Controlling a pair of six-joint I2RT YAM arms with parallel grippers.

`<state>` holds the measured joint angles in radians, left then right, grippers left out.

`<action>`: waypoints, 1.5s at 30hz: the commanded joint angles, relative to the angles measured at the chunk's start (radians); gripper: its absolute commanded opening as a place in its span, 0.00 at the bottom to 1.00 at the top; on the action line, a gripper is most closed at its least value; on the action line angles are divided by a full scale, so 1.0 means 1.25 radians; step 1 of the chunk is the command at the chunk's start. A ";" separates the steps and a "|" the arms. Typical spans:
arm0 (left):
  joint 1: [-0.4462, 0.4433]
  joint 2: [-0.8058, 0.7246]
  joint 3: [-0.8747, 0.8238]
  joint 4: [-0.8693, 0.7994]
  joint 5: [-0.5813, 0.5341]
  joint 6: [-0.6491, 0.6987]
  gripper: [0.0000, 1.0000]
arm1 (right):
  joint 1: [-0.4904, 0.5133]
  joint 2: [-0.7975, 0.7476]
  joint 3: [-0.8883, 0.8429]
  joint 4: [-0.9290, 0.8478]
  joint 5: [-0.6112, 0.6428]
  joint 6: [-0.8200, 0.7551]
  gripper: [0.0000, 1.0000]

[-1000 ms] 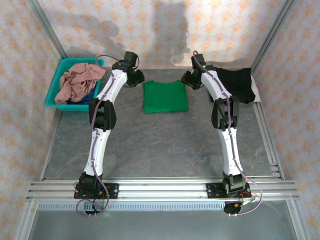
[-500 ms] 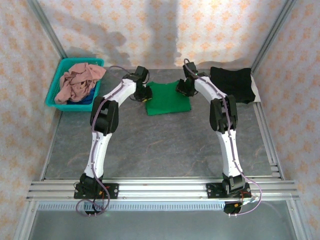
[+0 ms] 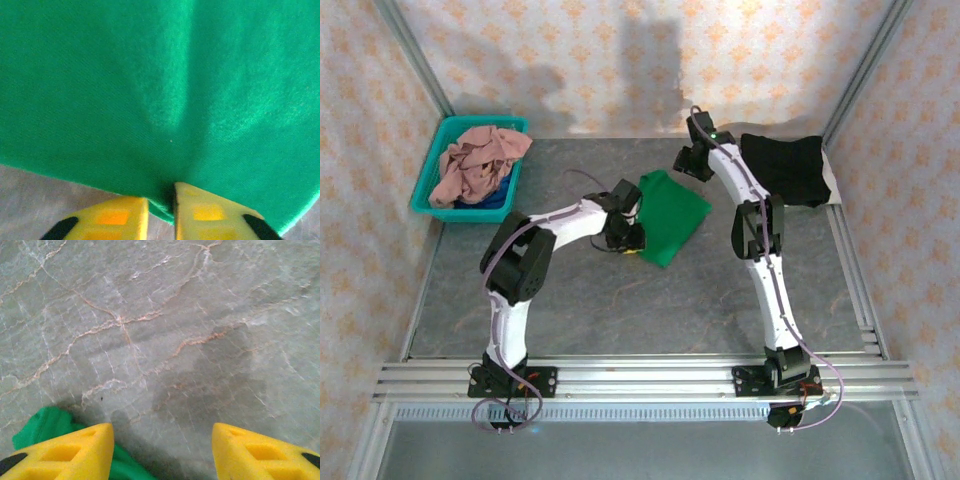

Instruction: Fold and stack the t-shirts

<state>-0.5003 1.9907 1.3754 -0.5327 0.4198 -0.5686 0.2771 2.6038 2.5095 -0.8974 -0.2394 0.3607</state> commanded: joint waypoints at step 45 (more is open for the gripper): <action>0.091 -0.001 0.146 -0.012 -0.020 -0.007 0.33 | 0.248 -0.836 -1.201 0.492 0.124 -0.072 0.56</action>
<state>-0.3721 1.8862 1.4727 -0.4469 0.4332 -0.6476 0.4961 1.5879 1.0477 -0.3634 -0.1257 0.3084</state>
